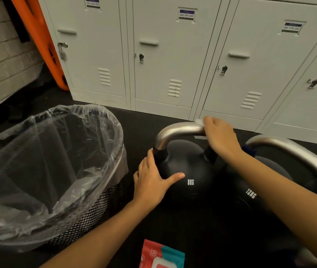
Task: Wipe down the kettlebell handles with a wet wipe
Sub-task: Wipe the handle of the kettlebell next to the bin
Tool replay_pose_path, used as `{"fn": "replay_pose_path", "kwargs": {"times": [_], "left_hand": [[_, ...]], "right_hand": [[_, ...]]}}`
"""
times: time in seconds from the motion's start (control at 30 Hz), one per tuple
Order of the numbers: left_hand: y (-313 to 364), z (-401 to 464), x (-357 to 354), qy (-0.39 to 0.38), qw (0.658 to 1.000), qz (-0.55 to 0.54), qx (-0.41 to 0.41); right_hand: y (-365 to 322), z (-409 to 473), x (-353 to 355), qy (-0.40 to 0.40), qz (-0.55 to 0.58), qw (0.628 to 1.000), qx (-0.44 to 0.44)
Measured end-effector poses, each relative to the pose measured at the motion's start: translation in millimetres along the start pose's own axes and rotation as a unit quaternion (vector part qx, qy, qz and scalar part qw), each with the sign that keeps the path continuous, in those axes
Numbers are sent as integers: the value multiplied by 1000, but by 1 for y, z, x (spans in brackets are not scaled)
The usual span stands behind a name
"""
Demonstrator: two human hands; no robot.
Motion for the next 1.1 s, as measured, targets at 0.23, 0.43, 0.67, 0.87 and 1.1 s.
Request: {"fn": "replay_pose_path", "kwargs": {"times": [0.23,0.43,0.67,0.87,1.1], "left_hand": [[9,-1,25,72,986,-147,-15],[23,3,47,157,970,-182,-33],[59,9,72,220,952,-185,-106],[85,19,93,253,935,-205,-139],[139,30,55,211,905,175,-325]], "right_hand": [[-31,-22,-32,-56,-202,952,222],[27,-8,9,-33,78,995,-59],[19,-8,11,-41,19,997,-67],[-26,-26,-26,-98,-150,956,231],[-2,-4,21,28,226,971,79]]}}
Point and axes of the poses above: each hand's wrist, its own z-axis towards the middle knuckle, its own x-axis out of the back of the hand, y = z × x, the point moved 7 cm from there along z, towards the middle knuckle, and after that the axes turned 9 degrees about z, right-handed, at the moved point
